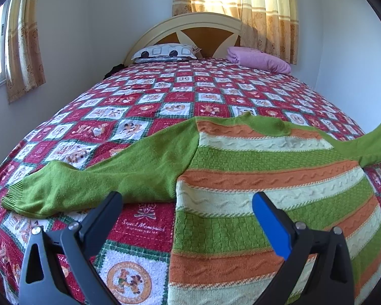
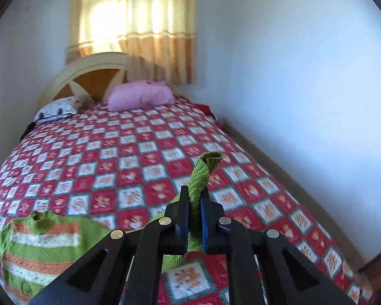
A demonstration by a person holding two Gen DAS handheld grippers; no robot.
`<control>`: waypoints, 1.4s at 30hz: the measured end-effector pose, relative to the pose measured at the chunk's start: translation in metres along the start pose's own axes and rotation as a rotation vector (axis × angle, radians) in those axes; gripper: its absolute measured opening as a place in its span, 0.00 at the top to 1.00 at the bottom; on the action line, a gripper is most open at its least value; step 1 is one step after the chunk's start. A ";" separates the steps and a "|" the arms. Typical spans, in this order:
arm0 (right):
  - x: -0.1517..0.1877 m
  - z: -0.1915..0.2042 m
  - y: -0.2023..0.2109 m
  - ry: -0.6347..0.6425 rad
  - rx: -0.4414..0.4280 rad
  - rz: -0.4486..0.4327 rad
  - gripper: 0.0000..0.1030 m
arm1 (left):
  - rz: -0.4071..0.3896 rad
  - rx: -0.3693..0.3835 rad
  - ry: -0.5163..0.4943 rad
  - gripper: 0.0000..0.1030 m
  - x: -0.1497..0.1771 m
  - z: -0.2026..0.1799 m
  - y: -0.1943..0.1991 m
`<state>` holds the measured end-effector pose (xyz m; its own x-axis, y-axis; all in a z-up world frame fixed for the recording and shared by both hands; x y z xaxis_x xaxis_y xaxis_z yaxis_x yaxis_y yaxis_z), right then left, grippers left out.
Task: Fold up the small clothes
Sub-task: 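Lift the sleeve with the right tool and lay it across the sweater body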
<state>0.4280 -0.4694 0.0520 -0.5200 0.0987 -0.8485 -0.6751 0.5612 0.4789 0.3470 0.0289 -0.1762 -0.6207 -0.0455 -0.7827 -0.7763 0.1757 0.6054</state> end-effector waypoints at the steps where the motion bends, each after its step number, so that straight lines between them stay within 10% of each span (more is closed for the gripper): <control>1: -0.005 0.010 0.007 0.012 -0.011 -0.013 0.94 | -0.003 0.003 0.004 0.00 0.000 0.001 0.001; 19: -0.021 0.233 0.126 0.305 -0.248 -0.155 0.94 | -0.023 0.038 0.085 0.00 0.011 0.032 0.010; 32: 0.138 0.452 0.130 0.454 -0.519 -0.010 0.94 | 0.014 -0.014 0.107 0.00 0.028 0.061 0.011; 35: 0.200 0.496 0.106 0.409 -0.647 0.169 0.91 | 0.046 -0.026 0.093 0.00 0.031 0.065 0.011; 38: 0.240 0.494 0.091 0.354 -0.721 0.363 0.67 | 0.059 0.001 0.087 0.00 0.028 0.065 0.015; 42: 0.247 0.435 0.094 0.353 -0.736 0.341 0.56 | 0.068 0.054 0.070 0.00 0.016 0.051 0.013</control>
<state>0.4636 -0.0348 -0.2105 -0.8035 -0.1634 -0.5724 -0.5564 -0.1356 0.8198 0.3325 0.0805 -0.1881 -0.6793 -0.0997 -0.7270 -0.7263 0.2334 0.6466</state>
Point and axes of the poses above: each gripper's, at about its wrist camera, not at the fingertips, and y roughly against the way its jaws point, z to its left, x to its underside, the point moved 10 cm from there along -y, roughly the way its jaws point, and after that the axes turned 13 degrees about x, right-handed, at the moved point
